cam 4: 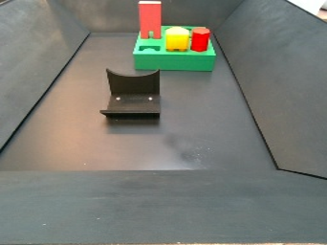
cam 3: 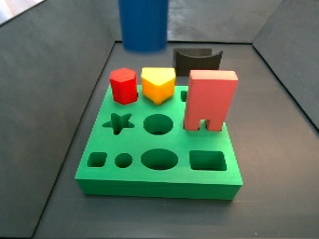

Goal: Pick up the oval object. Move up. Place the oval object on the fixture. Regrasp the oval object. Move to above the board. Insert the oval object.
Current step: Insert the oval object.

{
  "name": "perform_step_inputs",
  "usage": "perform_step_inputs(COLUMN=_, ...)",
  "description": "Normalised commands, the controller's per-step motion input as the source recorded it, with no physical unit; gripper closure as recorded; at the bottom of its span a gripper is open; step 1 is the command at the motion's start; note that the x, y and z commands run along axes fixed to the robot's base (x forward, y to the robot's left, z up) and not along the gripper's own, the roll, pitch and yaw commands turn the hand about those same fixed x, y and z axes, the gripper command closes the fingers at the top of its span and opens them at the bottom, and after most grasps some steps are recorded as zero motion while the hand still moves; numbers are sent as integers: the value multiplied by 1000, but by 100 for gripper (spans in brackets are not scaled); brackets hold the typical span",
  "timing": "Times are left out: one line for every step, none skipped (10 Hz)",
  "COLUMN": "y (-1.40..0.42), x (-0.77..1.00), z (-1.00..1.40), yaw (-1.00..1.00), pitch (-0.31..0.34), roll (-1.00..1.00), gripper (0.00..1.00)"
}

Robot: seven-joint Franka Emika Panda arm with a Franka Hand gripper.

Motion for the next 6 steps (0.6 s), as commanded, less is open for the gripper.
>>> perform_step_inputs(y=-237, x=263, z=-740, yaw=17, pitch=-86, roll=-99, gripper=100)
perform_step_inputs(y=-231, x=286, z=-760, yaw=20, pitch=-73, roll=-47, gripper=100)
perform_step_inputs(y=-303, x=229, z=-789, yaw=0, pitch=-56, roll=0, gripper=100)
perform_step_inputs(y=-391, x=129, z=-774, yaw=0, pitch=-60, roll=0, gripper=100)
perform_step_inputs(y=-449, x=74, z=-720, yaw=0, pitch=-73, roll=0, gripper=100)
perform_step_inputs(y=-460, x=0, z=-683, yaw=0, pitch=-83, roll=6, gripper=100)
